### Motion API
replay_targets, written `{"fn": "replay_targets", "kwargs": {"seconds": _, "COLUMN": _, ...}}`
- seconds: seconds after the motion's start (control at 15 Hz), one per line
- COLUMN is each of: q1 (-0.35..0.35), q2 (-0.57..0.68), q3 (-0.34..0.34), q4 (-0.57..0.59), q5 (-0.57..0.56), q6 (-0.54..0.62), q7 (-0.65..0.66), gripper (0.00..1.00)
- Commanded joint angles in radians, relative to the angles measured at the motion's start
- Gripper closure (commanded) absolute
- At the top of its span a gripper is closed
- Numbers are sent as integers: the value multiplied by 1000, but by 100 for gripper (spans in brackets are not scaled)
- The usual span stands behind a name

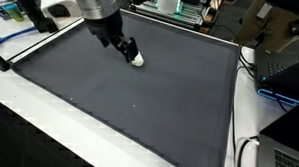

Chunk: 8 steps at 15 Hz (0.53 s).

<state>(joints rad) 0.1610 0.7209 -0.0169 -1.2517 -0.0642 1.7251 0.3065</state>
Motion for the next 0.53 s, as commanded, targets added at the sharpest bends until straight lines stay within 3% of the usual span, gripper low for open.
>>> {"fn": "replay_targets", "kwargs": {"seconds": 0.0, "q1": -2, "q2": 29, "q3": -7, "q4": 44, "q5": -18, "q6": -12, "q7": -9, "gripper": 0}}
{"fn": "replay_targets", "kwargs": {"seconds": 0.47, "q1": -8, "q2": 61, "q3": -17, "q4": 88, "q5": -24, "q6": -8, "q7": -10, "gripper": 0}}
